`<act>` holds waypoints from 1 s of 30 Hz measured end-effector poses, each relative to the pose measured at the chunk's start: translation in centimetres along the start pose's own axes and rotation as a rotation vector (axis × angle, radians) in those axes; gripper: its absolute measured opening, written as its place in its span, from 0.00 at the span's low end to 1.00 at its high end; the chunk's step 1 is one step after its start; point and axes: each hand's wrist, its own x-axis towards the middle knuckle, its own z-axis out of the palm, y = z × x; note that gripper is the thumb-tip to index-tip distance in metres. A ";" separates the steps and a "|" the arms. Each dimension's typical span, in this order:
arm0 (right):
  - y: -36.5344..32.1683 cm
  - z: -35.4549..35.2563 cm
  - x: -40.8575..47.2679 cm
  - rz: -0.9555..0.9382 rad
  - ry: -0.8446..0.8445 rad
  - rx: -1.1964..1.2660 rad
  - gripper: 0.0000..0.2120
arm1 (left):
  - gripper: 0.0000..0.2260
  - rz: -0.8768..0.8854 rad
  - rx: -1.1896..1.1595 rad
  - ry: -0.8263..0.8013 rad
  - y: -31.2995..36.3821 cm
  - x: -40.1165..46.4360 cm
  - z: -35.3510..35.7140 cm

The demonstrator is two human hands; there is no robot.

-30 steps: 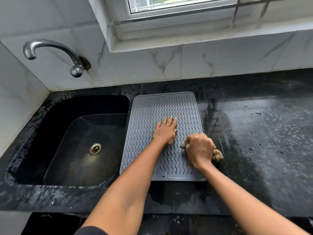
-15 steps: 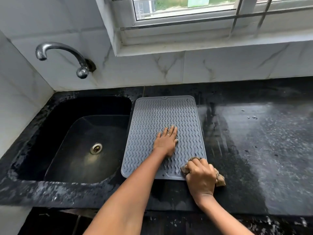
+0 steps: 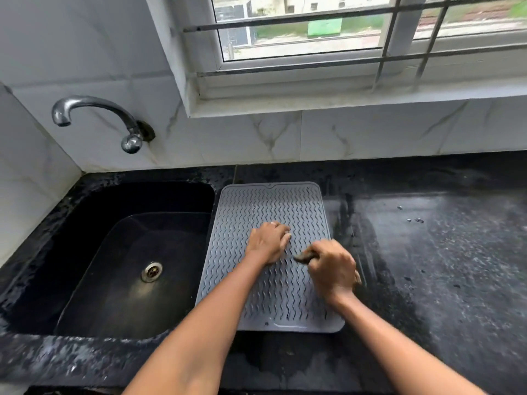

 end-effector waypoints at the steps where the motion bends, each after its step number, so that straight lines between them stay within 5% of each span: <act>1: -0.4 0.1 1.7 0.008 -0.012 0.000 0.06 | 0.17 -0.002 -0.006 0.002 0.0 0.6 -0.5; 12: -0.5 6.8 18.3 0.029 -0.110 -0.120 0.16 | 0.19 -0.091 -0.029 -0.008 -2.9 11.7 -1.3; 19: -0.4 11.7 19.6 -0.106 -0.414 -0.229 0.19 | 0.21 -0.117 -0.008 -0.056 -4.6 14.3 0.5; 30: -1.8 10.6 17.0 -0.159 -0.259 -0.351 0.09 | 0.22 -0.128 -0.041 -0.035 -6.0 15.0 1.2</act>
